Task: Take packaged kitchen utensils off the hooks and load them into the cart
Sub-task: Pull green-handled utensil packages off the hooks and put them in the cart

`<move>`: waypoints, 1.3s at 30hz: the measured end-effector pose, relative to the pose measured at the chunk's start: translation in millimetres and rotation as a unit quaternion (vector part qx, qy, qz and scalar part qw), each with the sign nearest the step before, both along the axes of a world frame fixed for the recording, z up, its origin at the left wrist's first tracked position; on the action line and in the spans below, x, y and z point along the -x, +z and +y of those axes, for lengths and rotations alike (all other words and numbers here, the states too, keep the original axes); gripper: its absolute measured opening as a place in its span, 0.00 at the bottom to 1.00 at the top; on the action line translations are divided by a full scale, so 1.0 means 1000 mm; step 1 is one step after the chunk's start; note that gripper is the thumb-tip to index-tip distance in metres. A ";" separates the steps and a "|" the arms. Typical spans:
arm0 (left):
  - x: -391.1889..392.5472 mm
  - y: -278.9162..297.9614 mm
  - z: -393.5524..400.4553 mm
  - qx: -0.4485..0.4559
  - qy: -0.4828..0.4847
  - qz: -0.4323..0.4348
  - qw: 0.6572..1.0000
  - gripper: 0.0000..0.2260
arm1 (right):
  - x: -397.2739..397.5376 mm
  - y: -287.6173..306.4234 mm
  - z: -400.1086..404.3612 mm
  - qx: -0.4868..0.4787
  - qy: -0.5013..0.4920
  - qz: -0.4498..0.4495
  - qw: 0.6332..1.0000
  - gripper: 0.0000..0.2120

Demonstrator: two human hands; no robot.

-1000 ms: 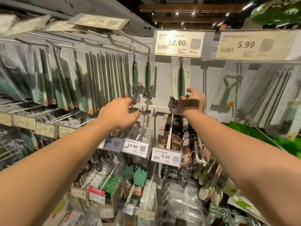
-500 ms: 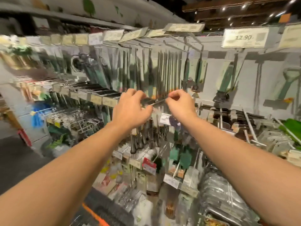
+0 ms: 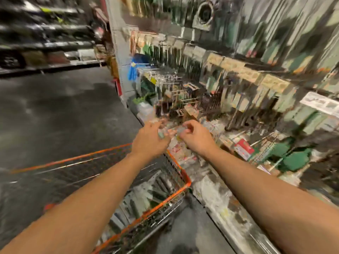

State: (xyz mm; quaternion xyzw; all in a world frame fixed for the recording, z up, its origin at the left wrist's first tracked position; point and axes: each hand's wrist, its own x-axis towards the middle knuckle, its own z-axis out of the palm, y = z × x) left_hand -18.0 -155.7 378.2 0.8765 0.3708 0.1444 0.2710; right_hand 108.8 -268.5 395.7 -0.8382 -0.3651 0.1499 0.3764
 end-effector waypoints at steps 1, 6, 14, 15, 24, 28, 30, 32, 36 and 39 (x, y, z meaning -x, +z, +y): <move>0.011 -0.018 0.004 0.022 0.011 0.016 1.000 0.23 | 0.010 -0.014 0.005 0.028 0.019 0.006 0.999 0.12; 0.046 -0.108 0.015 0.109 0.077 0.070 0.989 0.23 | 0.030 -0.096 0.028 0.124 0.091 0.050 0.987 0.05; 0.054 -0.244 0.038 0.226 0.159 0.110 0.955 0.16 | 0.005 -0.226 0.070 0.298 0.144 0.108 0.937 0.07; 0.053 -0.260 0.040 0.237 0.168 0.114 0.950 0.11 | 0.000 -0.245 0.075 0.316 0.135 0.102 0.934 0.12; 0.013 -0.376 0.056 0.407 0.274 0.101 0.865 0.25 | -0.024 -0.352 0.118 0.409 0.173 0.103 0.890 0.24; -0.004 -0.427 0.057 0.529 0.393 0.083 0.748 0.33 | -0.035 -0.399 0.133 0.445 0.160 0.109 0.874 0.28; -0.011 -0.449 0.053 0.557 0.430 0.057 0.709 0.36 | -0.035 -0.418 0.139 0.466 0.153 0.100 0.866 0.28; -0.017 -0.466 0.048 0.572 0.458 0.045 0.679 0.42 | -0.034 -0.436 0.142 0.475 0.145 0.083 0.864 0.24; -0.029 -0.486 0.039 0.580 0.494 0.039 0.646 0.49 | -0.027 -0.461 0.143 0.475 0.122 0.063 0.869 0.22; -0.032 -0.494 0.036 0.554 0.496 0.073 0.665 0.52 | -0.018 -0.471 0.142 0.467 0.090 0.038 0.879 0.22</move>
